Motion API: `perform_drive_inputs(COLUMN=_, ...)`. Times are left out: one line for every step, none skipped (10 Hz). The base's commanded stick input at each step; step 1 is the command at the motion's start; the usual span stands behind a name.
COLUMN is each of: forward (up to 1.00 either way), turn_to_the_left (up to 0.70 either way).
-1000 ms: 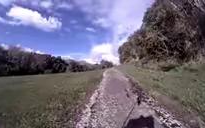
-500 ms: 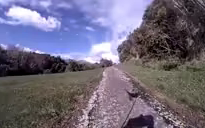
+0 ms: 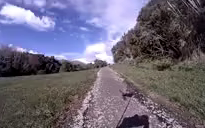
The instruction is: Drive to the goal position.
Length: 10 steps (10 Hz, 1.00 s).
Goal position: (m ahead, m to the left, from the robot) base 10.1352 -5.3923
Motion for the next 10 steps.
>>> perform_drive_inputs(forward=0.0, turn_to_the_left=0.0)
perform_drive_inputs(forward=0.0, turn_to_the_left=-0.7)
perform_drive_inputs(forward=0.0, turn_to_the_left=-0.7)
perform_drive_inputs(forward=0.0, turn_to_the_left=-0.7)
perform_drive_inputs(forward=0.0, turn_to_the_left=-0.44)
perform_drive_inputs(forward=0.0, turn_to_the_left=-0.01)
perform_drive_inputs(forward=0.0, turn_to_the_left=0.0)
perform_drive_inputs(forward=0.0, turn_to_the_left=0.0)
perform_drive_inputs(forward=0.0, turn_to_the_left=0.0)
perform_drive_inputs(forward=0.0, turn_to_the_left=0.0)
